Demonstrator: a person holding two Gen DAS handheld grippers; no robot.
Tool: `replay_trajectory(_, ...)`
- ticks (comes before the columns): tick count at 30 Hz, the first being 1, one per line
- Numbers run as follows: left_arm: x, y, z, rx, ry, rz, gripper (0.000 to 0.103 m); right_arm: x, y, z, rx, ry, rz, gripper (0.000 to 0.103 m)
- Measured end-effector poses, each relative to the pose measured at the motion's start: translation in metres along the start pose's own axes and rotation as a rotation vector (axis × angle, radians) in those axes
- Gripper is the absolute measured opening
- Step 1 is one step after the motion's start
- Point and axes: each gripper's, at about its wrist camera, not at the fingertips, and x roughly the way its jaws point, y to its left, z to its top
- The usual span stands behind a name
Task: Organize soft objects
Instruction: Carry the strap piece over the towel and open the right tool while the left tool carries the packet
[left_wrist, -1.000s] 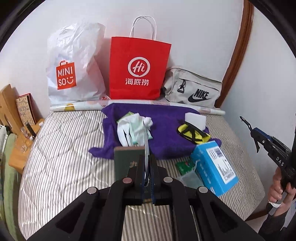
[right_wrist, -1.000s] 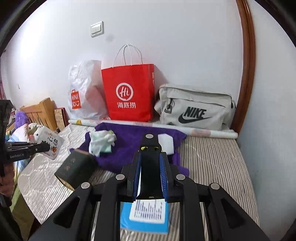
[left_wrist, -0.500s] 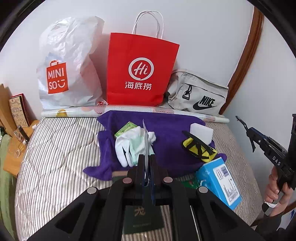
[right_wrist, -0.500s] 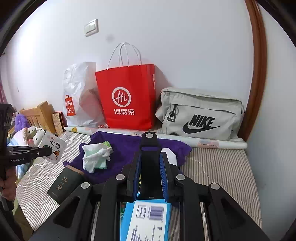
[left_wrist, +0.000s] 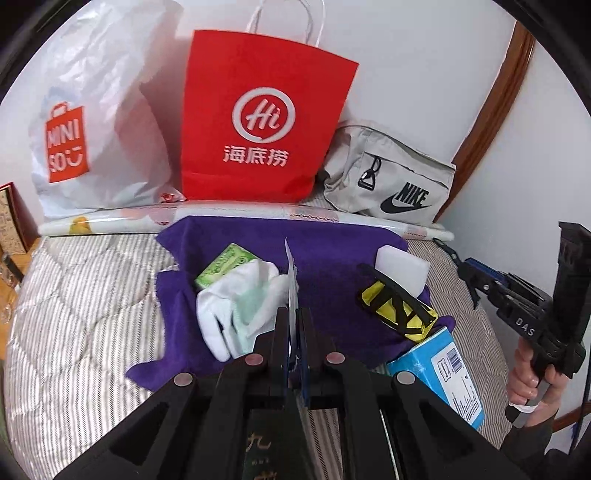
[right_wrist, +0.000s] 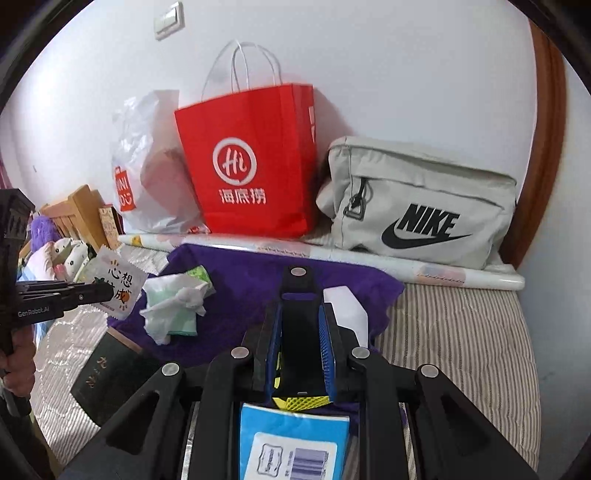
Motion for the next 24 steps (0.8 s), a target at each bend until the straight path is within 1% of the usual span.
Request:
replay_trajectory(6, 0.023, -0.008, 0.006, 0.024, 0.03, -0.022, 0.006, 0.022, 0.0, 0.002, -0.016, 0.042, 0.005, 0.02)
replay_trajectory(14, 0.048, -0.015, 0.008, 0.04, 0.065, -0.052, 0.006, 0.048, 0.009, 0.005, -0.045, 0.102, 0.051, 0.02)
replay_trajectory(20, 0.062, -0.015, 0.006, 0.042, 0.099, -0.06, 0.006, 0.069, 0.008, -0.001, -0.053, 0.161, 0.046, 0.02)
replay_trajectory(24, 0.072, -0.015, 0.007, 0.039, 0.122, -0.06, 0.006, 0.077, 0.007, -0.004, -0.046, 0.195, 0.068, 0.02)
